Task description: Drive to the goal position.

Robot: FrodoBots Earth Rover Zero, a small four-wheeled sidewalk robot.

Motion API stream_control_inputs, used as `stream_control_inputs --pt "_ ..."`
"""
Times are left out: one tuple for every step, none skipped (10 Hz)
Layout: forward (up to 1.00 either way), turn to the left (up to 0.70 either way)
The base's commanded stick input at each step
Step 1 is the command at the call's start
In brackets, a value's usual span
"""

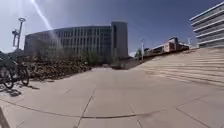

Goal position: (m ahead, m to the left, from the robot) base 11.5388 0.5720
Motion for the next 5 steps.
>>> stream_control_inputs --pt "0.70 0.00" --pt "0.70 0.00" --pt "0.70 0.00" --pt "0.70 0.00" --pt "0.70 0.00"
